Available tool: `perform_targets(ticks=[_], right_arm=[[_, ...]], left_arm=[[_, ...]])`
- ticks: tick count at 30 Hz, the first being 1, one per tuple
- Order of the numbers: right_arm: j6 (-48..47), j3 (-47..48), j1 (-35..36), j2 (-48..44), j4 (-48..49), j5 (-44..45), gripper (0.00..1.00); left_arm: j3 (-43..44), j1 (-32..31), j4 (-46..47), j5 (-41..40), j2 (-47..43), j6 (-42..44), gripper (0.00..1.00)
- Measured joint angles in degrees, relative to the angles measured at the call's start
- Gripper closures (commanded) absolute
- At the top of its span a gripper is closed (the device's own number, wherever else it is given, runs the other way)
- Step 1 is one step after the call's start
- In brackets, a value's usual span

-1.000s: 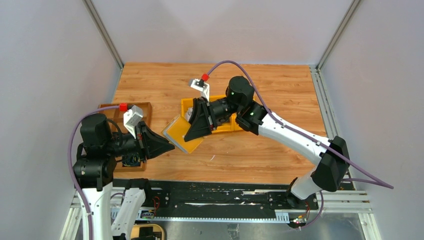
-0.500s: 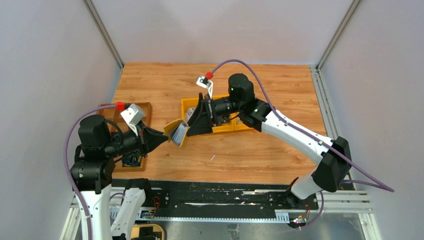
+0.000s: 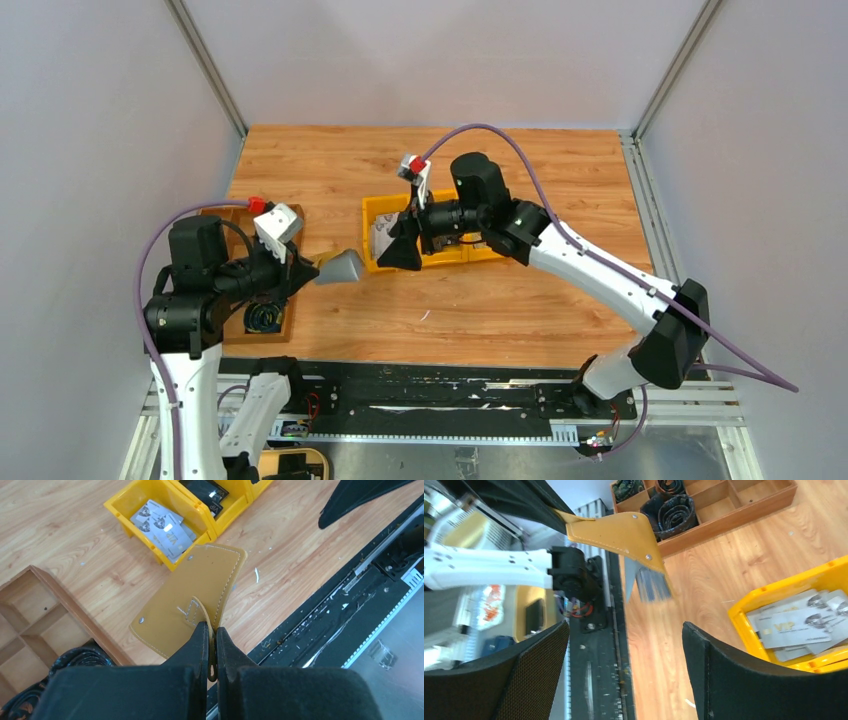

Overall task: Take the credit cards out of the card holder
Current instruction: Open the card holder.

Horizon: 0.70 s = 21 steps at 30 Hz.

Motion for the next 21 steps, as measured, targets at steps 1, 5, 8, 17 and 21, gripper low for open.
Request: perform_targets(ticks=[1, 5, 8, 17, 21], right_arm=[[-1.7, -0.2, 0.7, -0.2, -0.2, 1.0, 0.14], [-9.3, -3.3, 3.7, -2.3, 0.0, 4.5, 0.13], [-13.8, -6.3, 4.9, -3.5, 1.8, 5.0, 0.12], [-19.3, -13.2, 5.7, -5.4, 10.0, 6.0, 0.11], [-20.0, -13.2, 6.3, -5.4, 12.6, 6.0, 0.11]], left_arm=[[0.2, 0.0, -0.6, 0.2, 0.1, 0.4, 1.0], [1.6, 0.0, -2.5, 2.3, -0.2, 1.9, 1.0], [3.9, 0.0, -3.1, 5.1, -0.6, 2.0, 1.0], [9.1, 0.0, -3.2, 11.8, -0.1, -1.8, 1.0], [9.3, 0.0, -3.2, 12.9, -0.2, -3.3, 1.0]])
